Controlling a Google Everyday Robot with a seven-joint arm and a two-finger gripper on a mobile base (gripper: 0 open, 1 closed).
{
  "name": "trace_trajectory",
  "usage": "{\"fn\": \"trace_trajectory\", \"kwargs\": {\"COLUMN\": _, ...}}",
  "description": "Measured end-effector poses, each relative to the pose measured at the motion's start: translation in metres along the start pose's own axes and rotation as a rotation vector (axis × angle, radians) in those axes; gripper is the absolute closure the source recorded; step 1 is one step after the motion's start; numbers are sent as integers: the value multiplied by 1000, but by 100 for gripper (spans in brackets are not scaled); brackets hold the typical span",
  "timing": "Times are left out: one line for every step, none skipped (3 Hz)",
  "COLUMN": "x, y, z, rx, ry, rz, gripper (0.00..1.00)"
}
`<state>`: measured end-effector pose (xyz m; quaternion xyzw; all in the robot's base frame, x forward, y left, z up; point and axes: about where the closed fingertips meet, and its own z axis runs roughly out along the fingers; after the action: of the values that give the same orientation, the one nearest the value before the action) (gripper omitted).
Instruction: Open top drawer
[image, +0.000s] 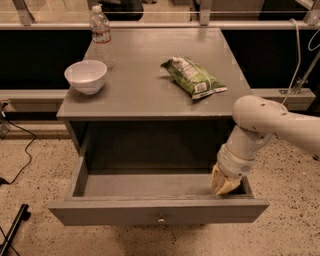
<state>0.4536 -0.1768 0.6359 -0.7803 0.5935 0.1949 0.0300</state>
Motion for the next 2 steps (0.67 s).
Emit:
{"fn": "trace_trajectory", "kwargs": {"x": -11, "y": 25, "z": -3, "rx": -44, "ry": -32, "rz": -7, "gripper": 100}}
{"fn": "trace_trajectory", "kwargs": {"x": -28, "y": 48, "z": -18, "rx": -55, "ry": -60, "rz": -39, "gripper": 100}}
